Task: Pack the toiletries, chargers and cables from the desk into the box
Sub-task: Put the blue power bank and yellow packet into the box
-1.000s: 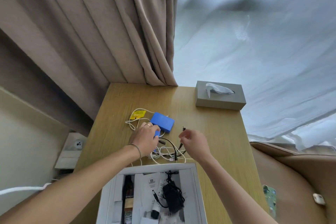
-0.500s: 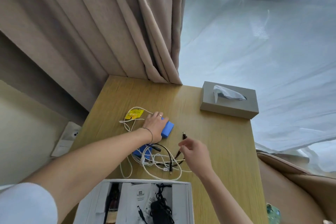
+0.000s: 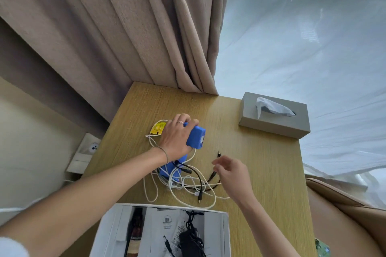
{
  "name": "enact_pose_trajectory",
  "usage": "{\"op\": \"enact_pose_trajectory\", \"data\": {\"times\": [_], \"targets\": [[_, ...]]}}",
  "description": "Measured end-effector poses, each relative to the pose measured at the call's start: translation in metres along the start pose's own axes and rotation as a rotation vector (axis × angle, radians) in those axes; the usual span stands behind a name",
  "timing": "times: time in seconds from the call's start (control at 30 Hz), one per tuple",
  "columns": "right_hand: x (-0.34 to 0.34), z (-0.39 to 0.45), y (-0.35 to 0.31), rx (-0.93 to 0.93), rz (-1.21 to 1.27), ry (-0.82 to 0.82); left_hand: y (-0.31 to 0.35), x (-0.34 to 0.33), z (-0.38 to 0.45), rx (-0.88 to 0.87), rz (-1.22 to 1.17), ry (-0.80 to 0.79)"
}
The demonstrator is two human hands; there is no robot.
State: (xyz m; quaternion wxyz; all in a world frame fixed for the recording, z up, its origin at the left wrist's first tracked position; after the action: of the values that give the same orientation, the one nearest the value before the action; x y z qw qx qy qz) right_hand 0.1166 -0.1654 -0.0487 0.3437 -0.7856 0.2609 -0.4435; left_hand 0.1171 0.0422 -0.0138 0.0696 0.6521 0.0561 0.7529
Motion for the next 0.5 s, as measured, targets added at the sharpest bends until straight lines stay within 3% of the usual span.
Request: {"op": "enact_pose_trajectory", "data": {"times": [0.1, 0.23, 0.37, 0.5], "targets": [[-0.004, 0.002, -0.009, 0.004, -0.008, 0.007, -0.016, 0.043, -0.019, 0.080, -0.162, 0.269], [-0.016, 0.012, -0.034, 0.027, -0.003, -0.022, -0.046, 0.079, -0.064, 0.326, -0.333, 0.459], [-0.039, 0.032, -0.076, 0.115, -0.101, -0.035, -0.077, 0.078, -0.119, 0.656, -0.573, 0.495], [-0.073, 0.059, -0.114, 0.189, -0.254, -0.087, -0.100, 0.062, -0.165, 0.881, -0.675, 0.364]]}}
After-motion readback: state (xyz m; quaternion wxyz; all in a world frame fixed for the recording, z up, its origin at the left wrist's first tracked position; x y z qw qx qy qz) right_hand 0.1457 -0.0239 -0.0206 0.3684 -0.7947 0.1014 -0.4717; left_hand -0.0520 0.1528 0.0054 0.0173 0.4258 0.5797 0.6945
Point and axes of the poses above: each hand's wrist, its own z-axis towards the middle knuckle, its own x-axis out of the back of the hand, y = z × x, the point moved 7 cm from there along z, towards the middle knuckle, and after that the axes turned 4 degrees about -x, right-handed, at the moved point
